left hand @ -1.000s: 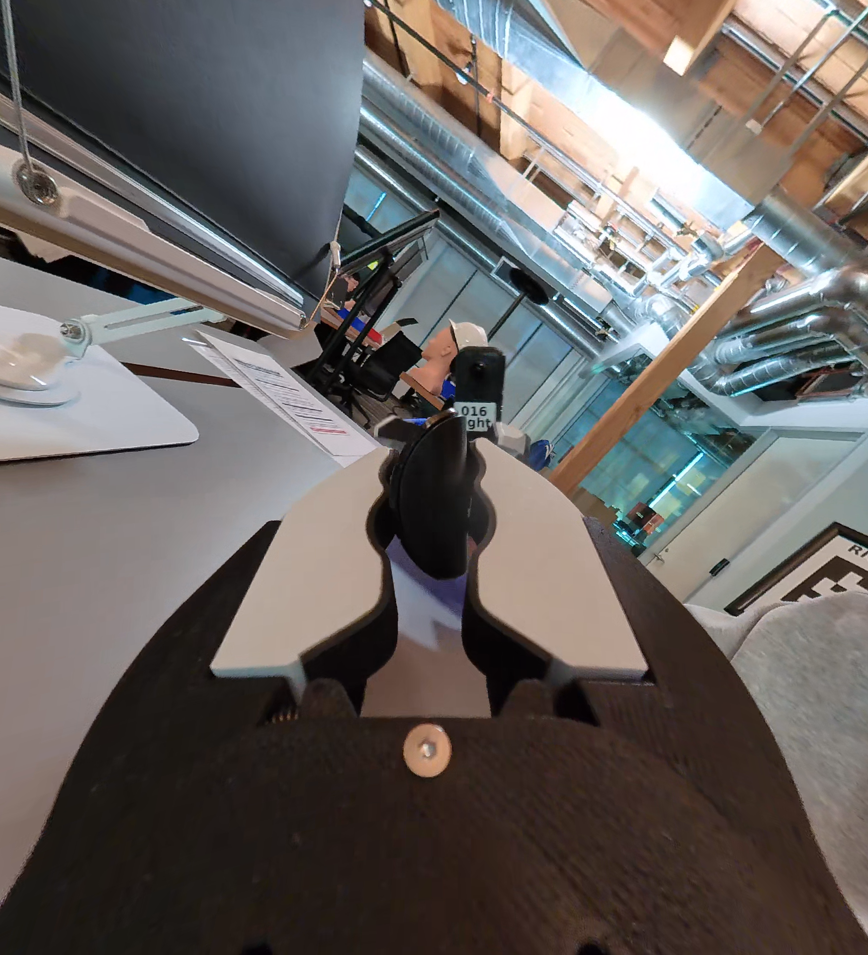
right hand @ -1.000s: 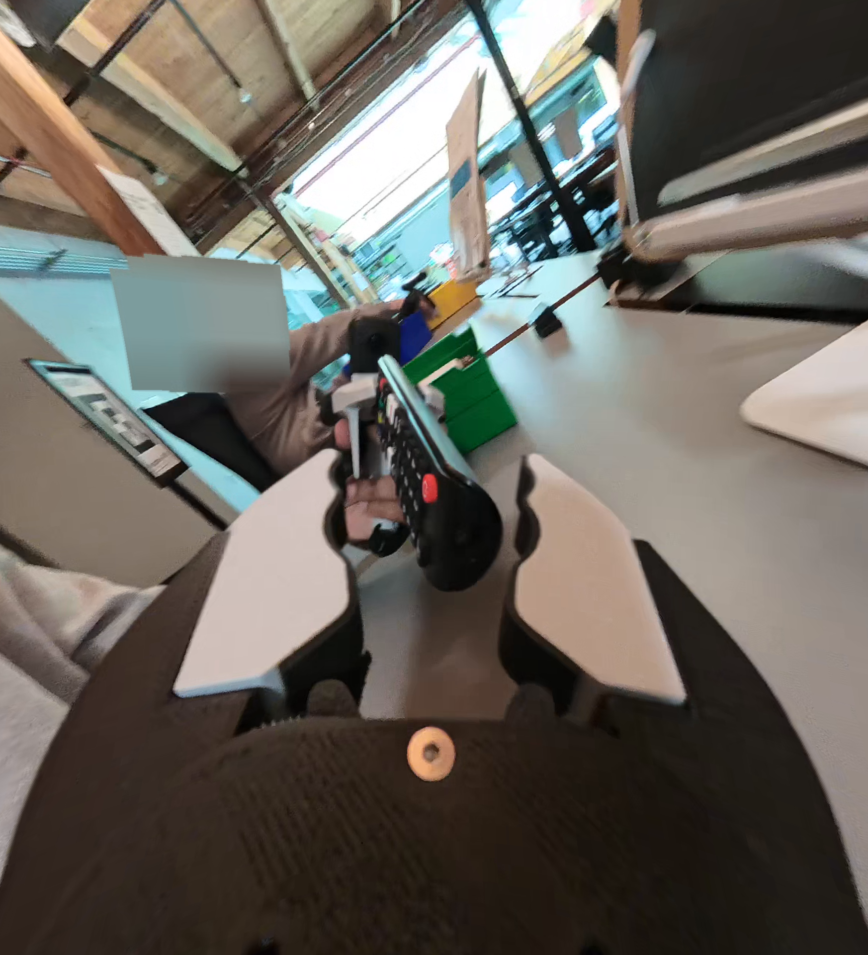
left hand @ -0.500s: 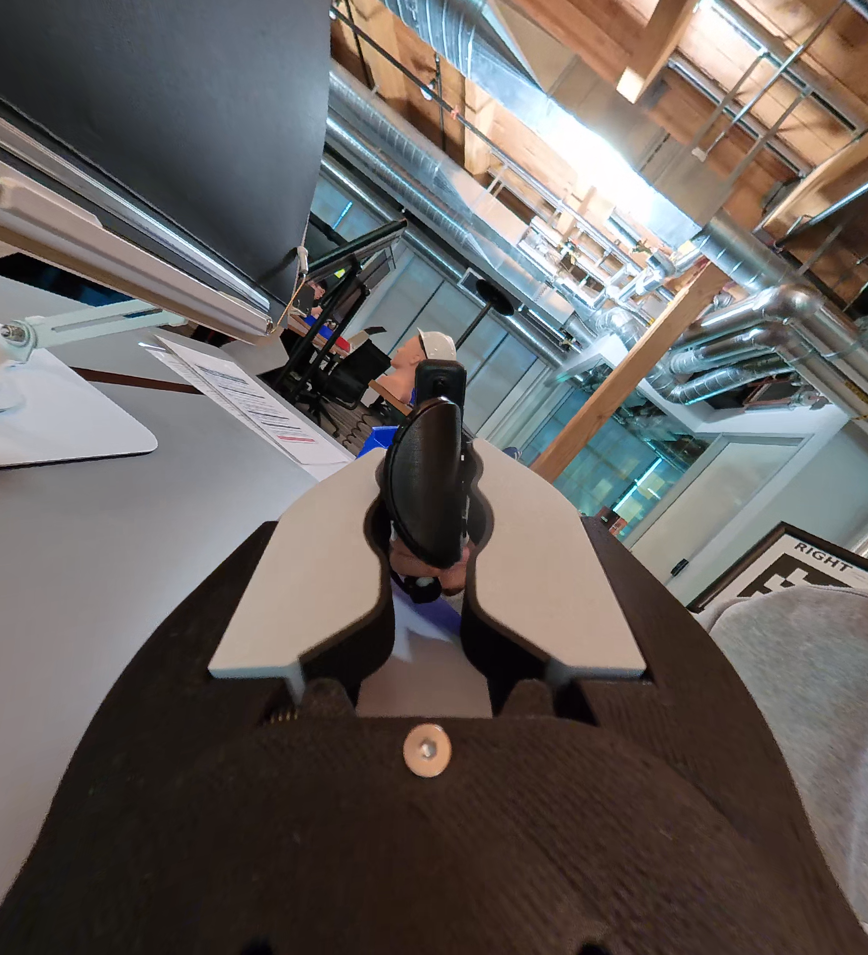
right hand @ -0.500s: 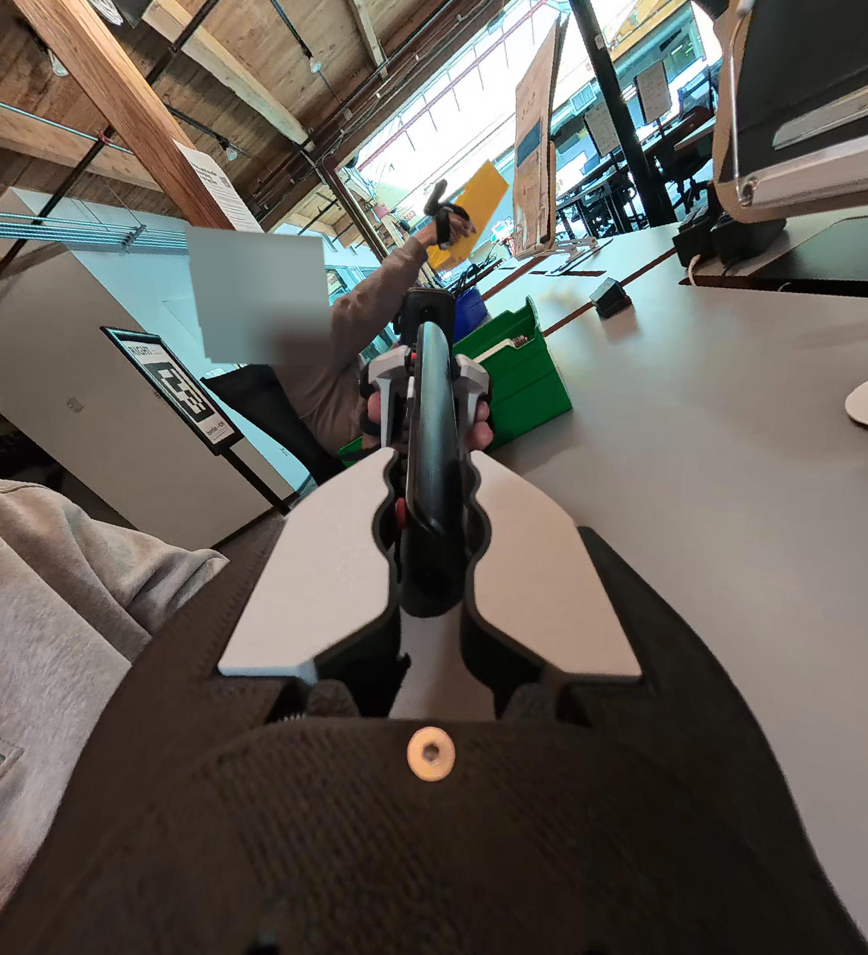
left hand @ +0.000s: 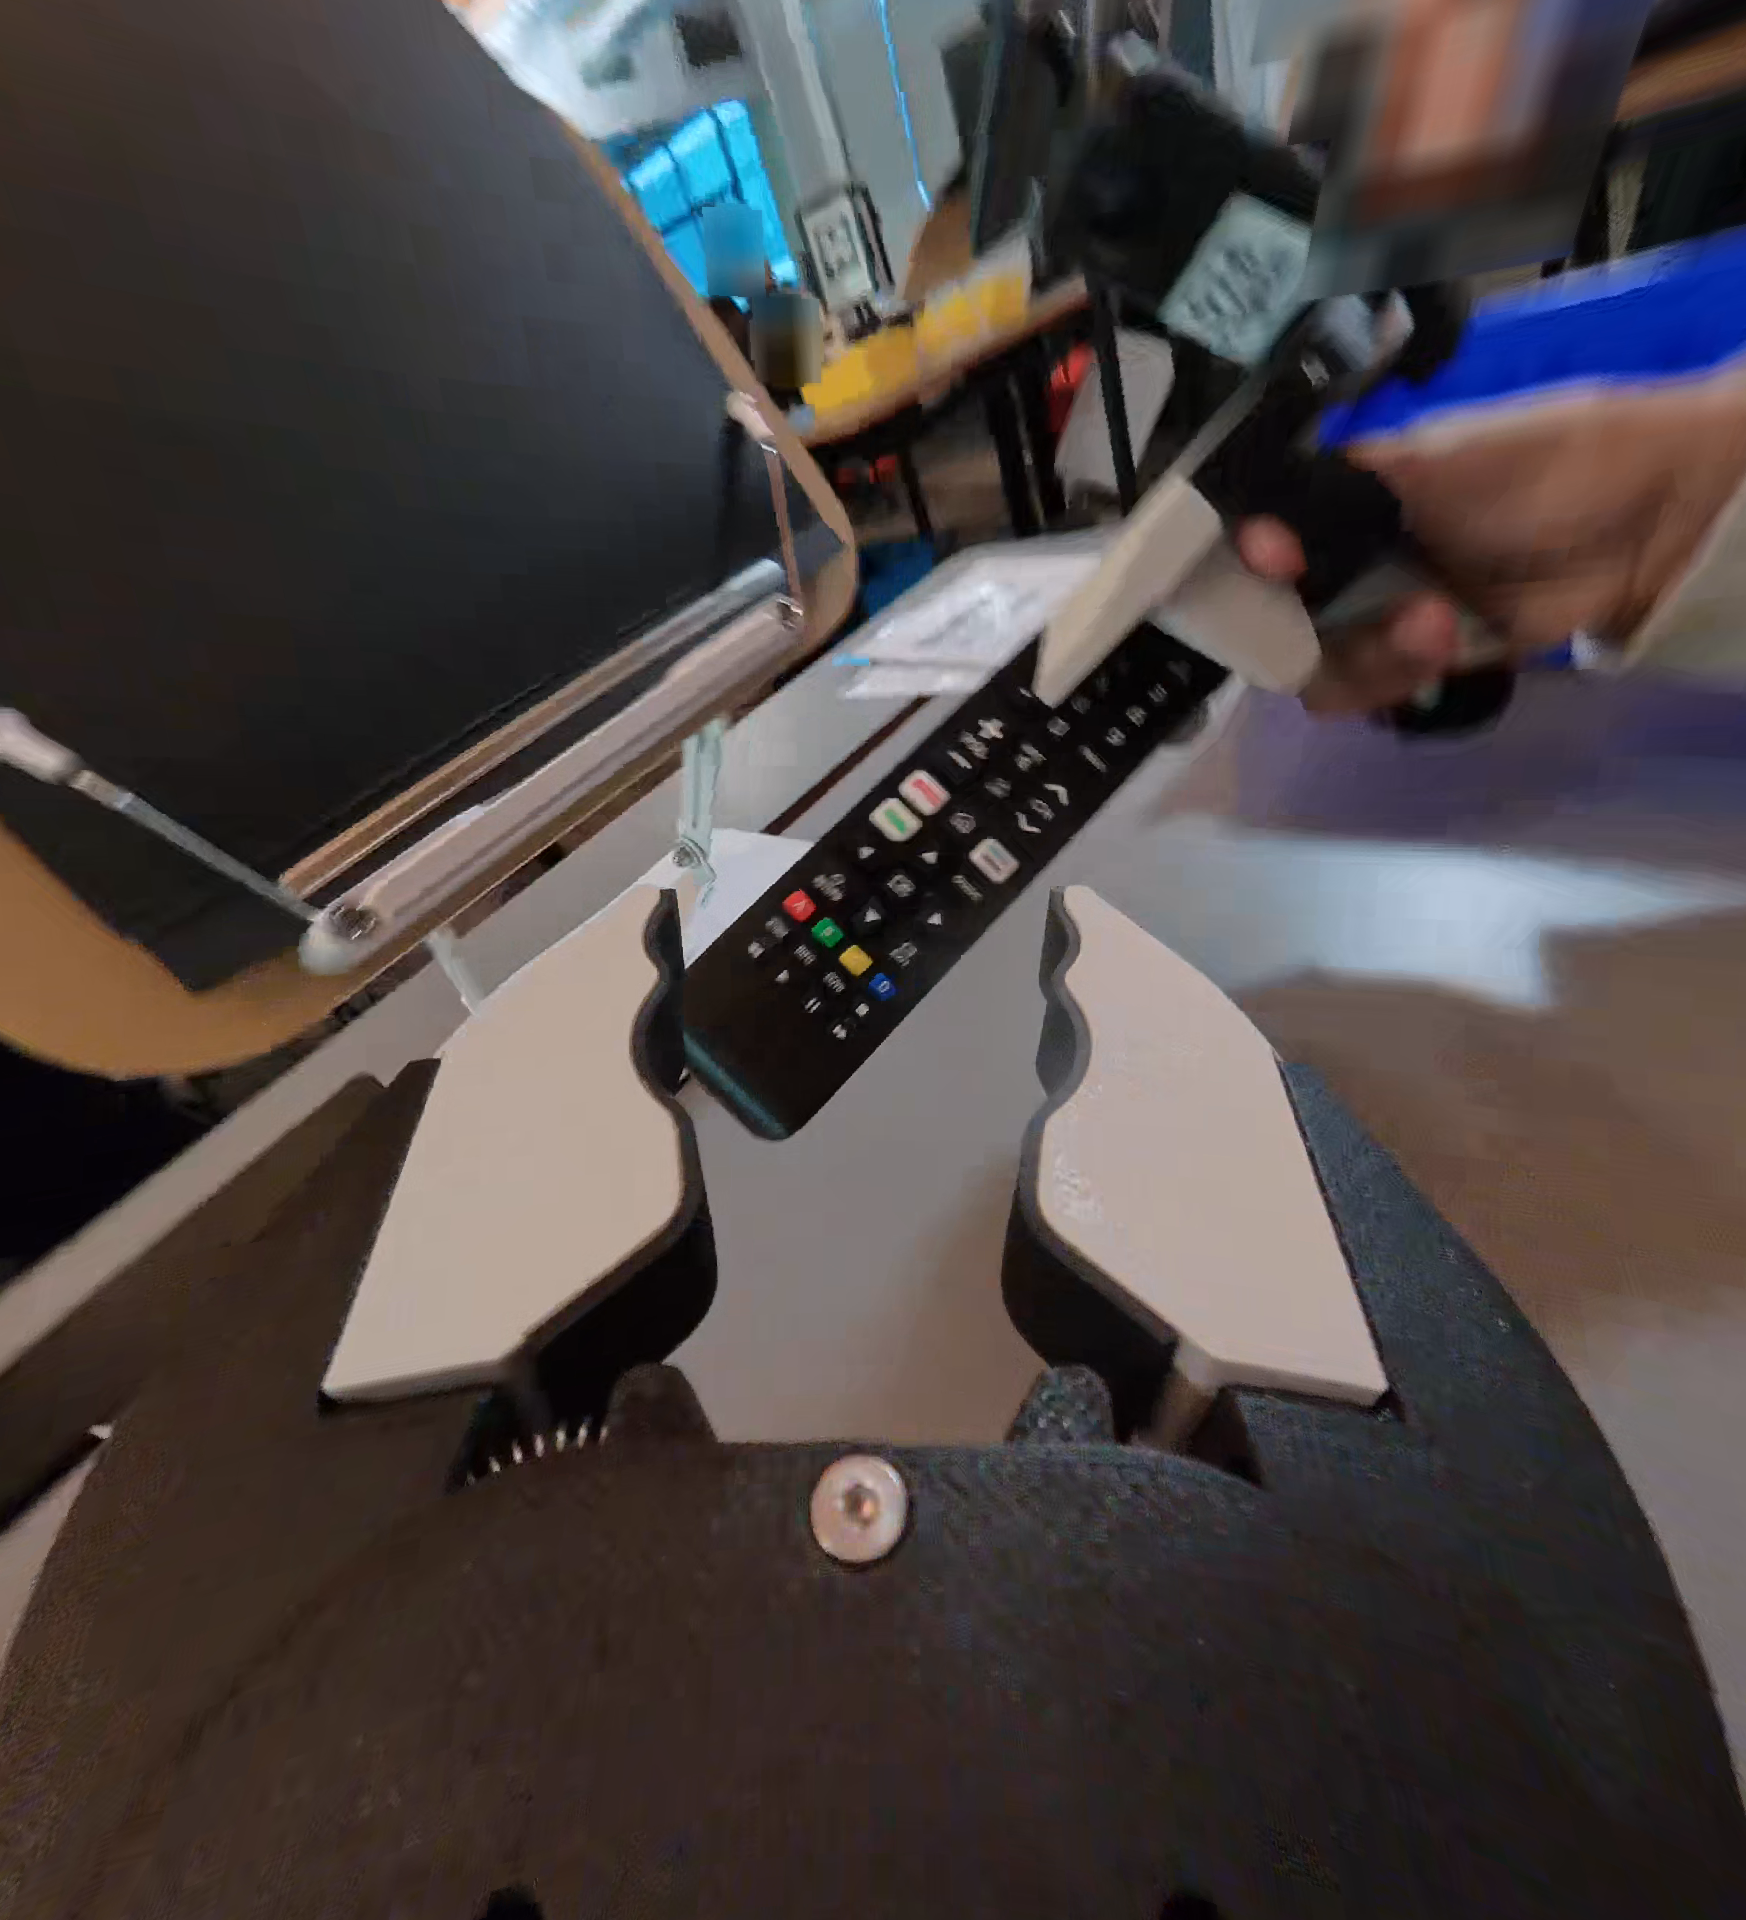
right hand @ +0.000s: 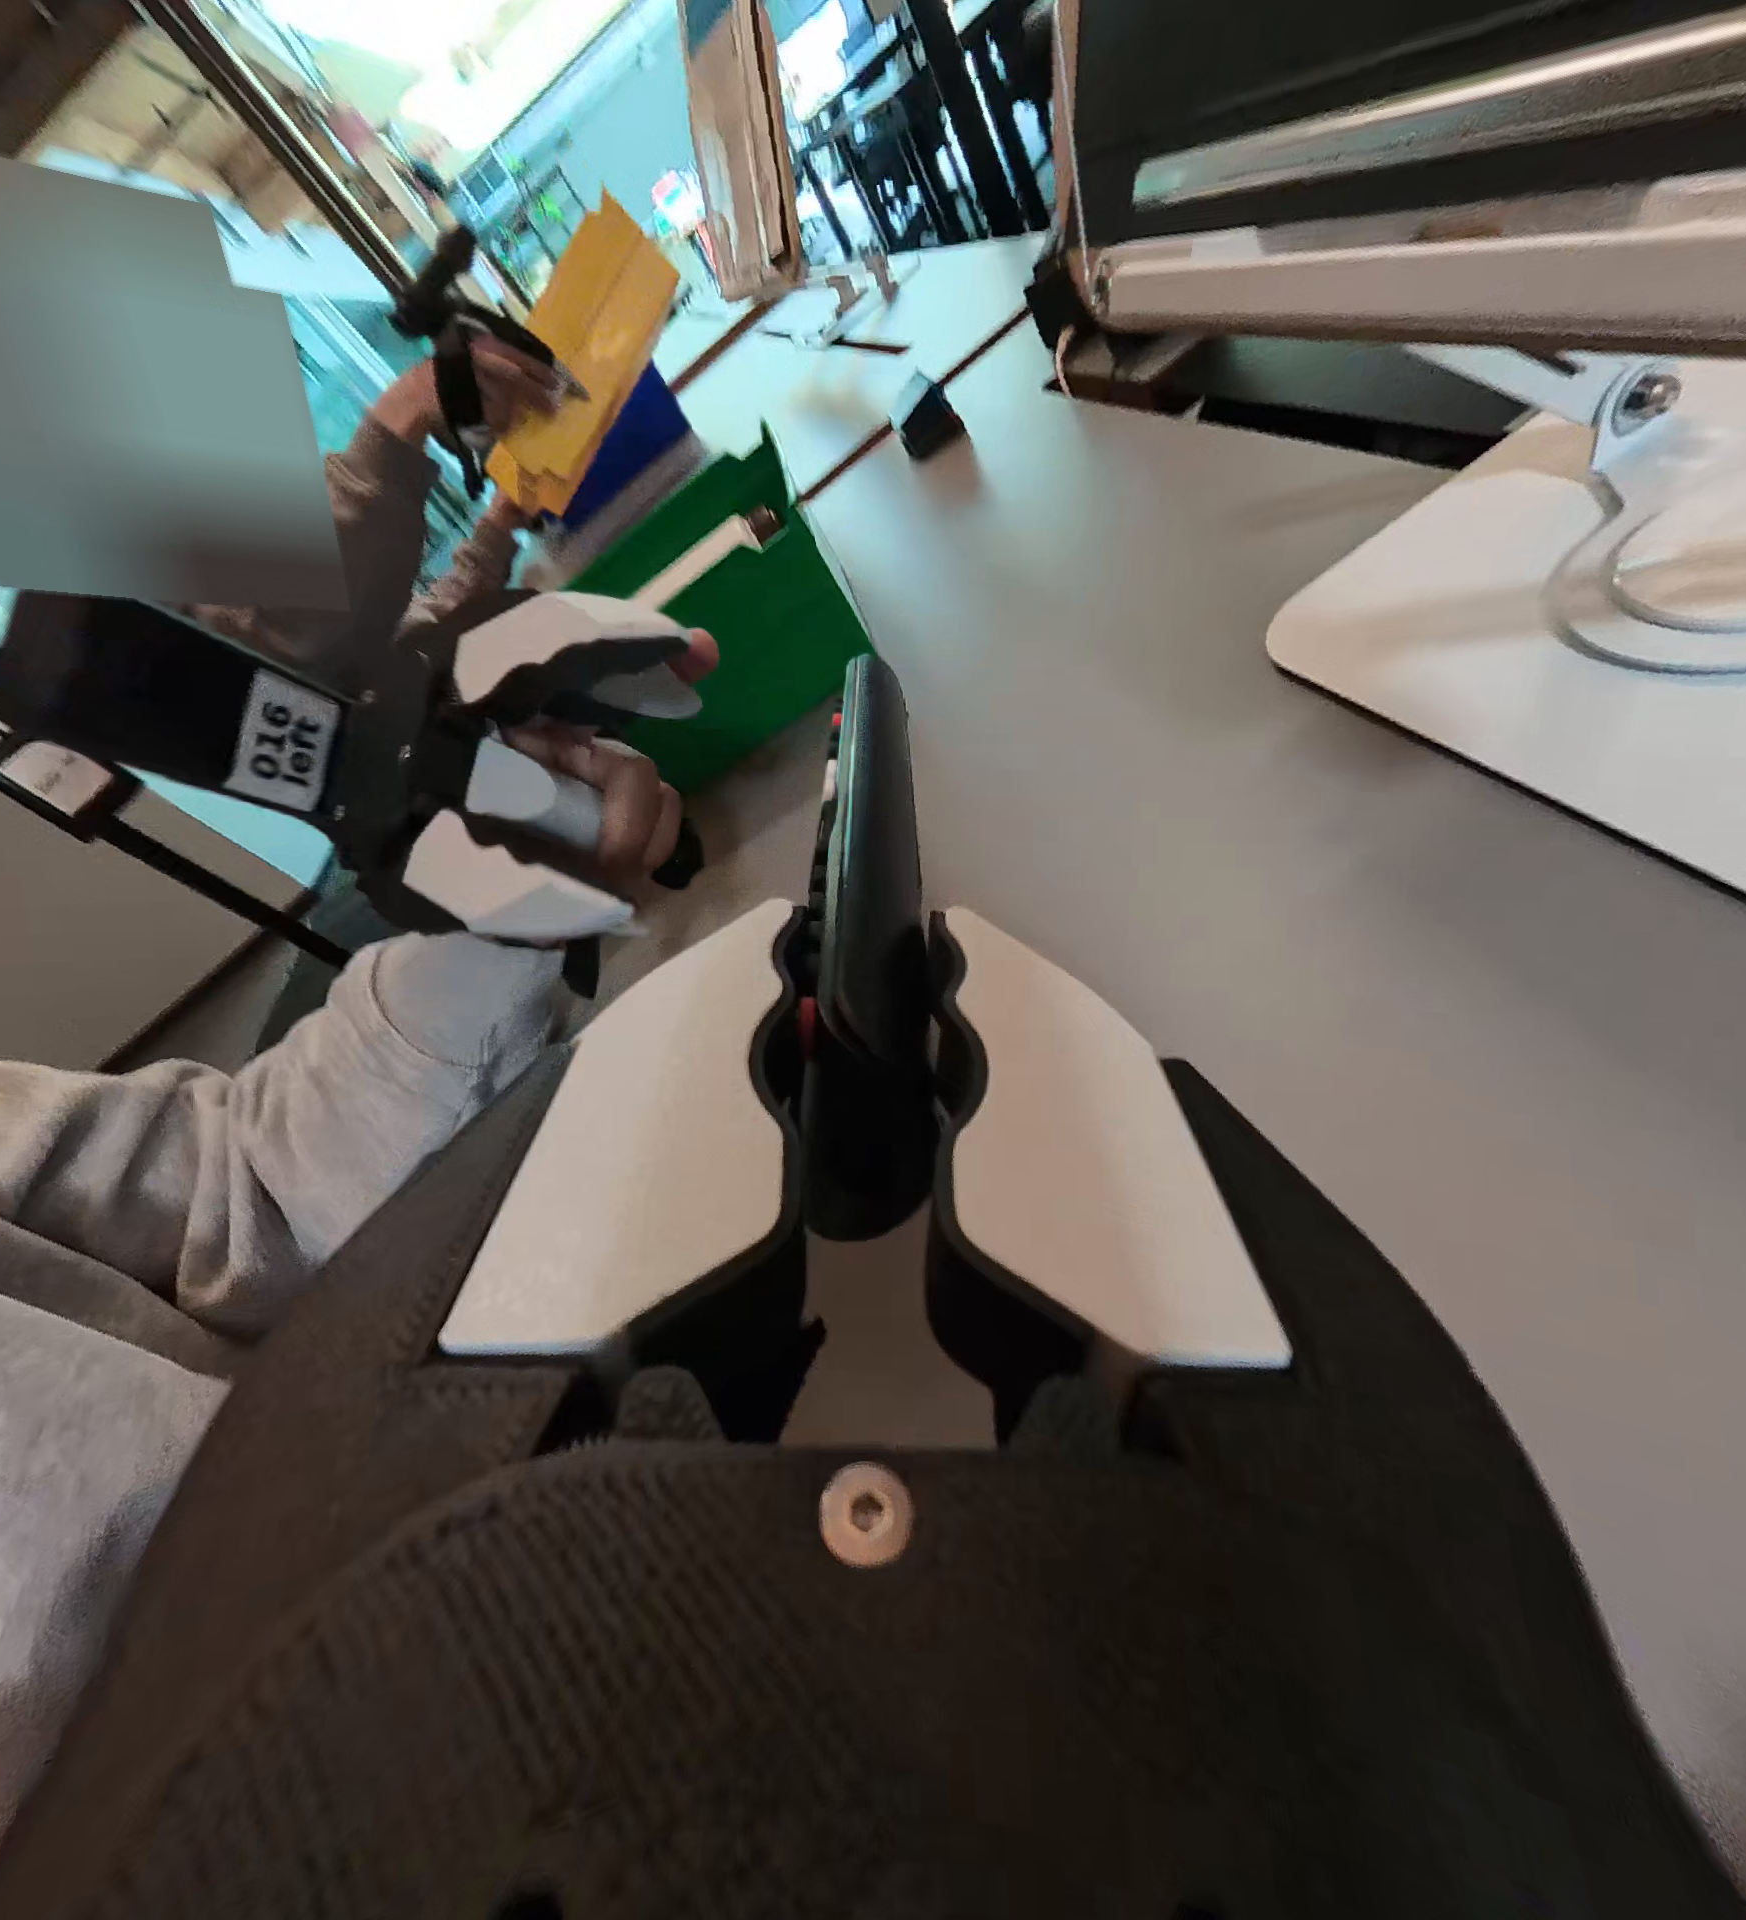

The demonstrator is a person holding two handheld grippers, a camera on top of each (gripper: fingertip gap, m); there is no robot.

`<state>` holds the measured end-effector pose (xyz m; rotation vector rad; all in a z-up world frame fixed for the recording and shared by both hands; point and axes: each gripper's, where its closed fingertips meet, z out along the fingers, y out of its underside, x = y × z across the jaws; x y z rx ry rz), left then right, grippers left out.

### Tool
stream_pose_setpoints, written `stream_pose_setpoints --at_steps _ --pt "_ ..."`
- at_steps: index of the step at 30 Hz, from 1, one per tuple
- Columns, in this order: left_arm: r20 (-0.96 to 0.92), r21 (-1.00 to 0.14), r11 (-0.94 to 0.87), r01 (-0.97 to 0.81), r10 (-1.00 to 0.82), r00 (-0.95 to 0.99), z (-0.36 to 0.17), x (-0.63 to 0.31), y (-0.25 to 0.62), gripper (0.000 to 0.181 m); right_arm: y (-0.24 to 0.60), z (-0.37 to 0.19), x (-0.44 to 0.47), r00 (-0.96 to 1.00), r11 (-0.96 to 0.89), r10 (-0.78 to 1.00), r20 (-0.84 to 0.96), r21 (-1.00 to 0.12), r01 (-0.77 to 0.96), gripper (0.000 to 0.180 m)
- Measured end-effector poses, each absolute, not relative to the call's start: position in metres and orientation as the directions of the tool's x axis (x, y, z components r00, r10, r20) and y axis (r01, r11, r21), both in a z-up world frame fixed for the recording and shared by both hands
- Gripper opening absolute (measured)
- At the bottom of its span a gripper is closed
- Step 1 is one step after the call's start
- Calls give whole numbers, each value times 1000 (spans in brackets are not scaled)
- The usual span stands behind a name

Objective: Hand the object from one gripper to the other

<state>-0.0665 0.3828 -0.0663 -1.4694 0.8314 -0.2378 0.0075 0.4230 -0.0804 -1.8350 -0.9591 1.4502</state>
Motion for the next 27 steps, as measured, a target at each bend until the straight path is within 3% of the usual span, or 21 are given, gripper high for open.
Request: stream_pose_setpoints --at_steps 9,18,27 --pt "-620 -710 139 -691 -588 519 -115 -32 383 80 396 -102 -11 173 -493 869 -464 -777 391 22" --pt "-666 -623 109 -775 -593 452 -134 -29 385 82 370 -94 -30 129 -491 865 -486 -761 425 23" --pt "-673 -611 84 -787 -579 460 -137 -35 390 73 356 -93 -36 120 -419 902 -415 -771 480 23"
